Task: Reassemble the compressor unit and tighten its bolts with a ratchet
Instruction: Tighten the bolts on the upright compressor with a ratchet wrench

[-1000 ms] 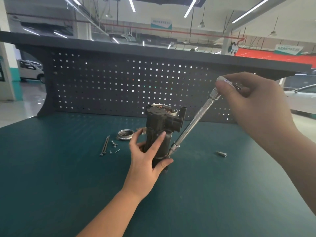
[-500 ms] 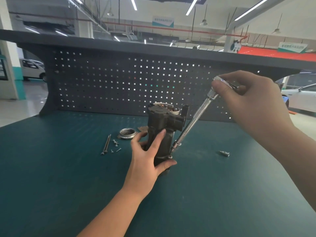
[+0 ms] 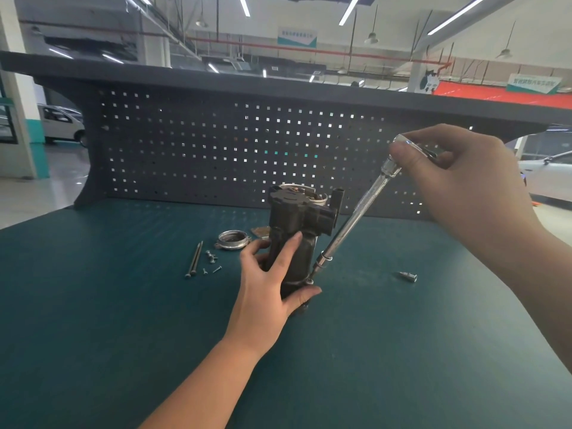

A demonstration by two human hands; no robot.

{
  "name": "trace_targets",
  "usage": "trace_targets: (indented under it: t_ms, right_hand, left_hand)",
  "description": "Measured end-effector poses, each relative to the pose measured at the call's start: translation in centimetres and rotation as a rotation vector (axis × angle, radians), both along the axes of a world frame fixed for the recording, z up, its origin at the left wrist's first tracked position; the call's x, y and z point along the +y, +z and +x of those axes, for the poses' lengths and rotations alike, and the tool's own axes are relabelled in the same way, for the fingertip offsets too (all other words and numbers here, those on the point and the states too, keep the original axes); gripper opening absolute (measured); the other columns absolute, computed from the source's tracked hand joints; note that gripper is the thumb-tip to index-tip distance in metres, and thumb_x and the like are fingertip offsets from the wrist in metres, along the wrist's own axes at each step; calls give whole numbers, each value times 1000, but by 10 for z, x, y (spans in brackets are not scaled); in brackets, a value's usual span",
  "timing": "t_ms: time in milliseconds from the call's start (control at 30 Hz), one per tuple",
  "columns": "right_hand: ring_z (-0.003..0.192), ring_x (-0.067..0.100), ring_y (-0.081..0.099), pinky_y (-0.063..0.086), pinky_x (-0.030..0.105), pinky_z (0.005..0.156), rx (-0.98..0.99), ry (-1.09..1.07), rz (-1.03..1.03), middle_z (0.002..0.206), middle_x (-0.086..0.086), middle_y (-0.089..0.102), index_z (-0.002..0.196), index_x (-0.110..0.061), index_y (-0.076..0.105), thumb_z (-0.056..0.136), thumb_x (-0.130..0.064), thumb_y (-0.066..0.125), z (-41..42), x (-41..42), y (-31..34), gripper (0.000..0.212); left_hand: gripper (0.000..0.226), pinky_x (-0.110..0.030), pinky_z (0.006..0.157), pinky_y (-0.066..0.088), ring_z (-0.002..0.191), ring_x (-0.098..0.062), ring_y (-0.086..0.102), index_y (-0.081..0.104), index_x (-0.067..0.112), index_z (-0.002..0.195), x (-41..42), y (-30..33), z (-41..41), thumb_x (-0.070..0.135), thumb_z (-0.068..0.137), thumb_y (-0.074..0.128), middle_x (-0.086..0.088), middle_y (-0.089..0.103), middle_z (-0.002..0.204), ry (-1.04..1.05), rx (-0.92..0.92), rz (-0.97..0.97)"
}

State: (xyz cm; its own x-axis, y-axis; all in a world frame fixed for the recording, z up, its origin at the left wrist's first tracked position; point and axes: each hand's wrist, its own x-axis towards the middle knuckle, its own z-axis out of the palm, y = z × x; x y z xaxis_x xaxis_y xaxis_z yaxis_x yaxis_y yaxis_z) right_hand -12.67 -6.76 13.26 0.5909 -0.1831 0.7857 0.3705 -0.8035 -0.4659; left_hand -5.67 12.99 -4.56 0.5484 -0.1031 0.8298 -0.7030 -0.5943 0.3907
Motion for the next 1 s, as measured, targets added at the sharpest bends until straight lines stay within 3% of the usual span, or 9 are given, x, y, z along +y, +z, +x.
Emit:
trace_targets:
  t_ms: [200,300,400,533,633,733,1000]
  right_hand:
    - [59,6,57,37,25,54,-5,4,18,60,-22,62,102,-55,58,73,-76,46,-3,0,0,39]
    - [61,4,57,38,25,54,-13,2,25,62,-23,62,104,-53,59,74,-75,47,-3,1,0,39]
    - [61,4,57,38,25,56,-23,14,33,60,-21,60,104,-50,61,75,-73,49,-3,0,0,38]
    - [54,3,53,39,25,56,-19,28,37,59,-17,60,102,-49,63,76,-72,51,-3,-2,0,37]
    - [51,0,54,38,24,54,-14,29,29,61,-23,62,101,-48,63,77,-71,52,-3,-3,0,36]
    - [53,4,54,39,25,56,-20,35,32,61,-15,61,101,-46,64,77,-71,52,-4,-4,-1,37]
    - [51,12,54,41,26,55,-17,41,35,54,-16,57,101,-46,65,76,-72,52,-6,-5,1,39]
  left_hand:
    - [77,-17,110,20,116,5,29,11,65,141,0,-1,1,66,75,51,28,7,122,20,-10,21]
    - [78,-13,109,14,115,6,27,6,70,138,0,-1,0,67,75,50,29,6,121,19,-11,24]
    - [78,-12,109,17,115,7,27,7,69,139,0,-1,0,66,75,51,29,7,120,21,-5,23]
    - [77,4,103,7,114,10,24,6,71,138,0,-1,0,67,75,51,30,6,119,18,14,17]
    - [78,2,105,8,115,9,25,5,71,138,0,-1,0,67,75,51,29,6,120,28,18,20]
    - [78,2,105,7,115,8,25,4,71,137,0,-1,0,66,75,51,29,6,120,20,19,15]
    - [77,-21,110,21,119,-1,30,4,71,137,0,-3,0,69,75,48,29,6,121,12,-3,22]
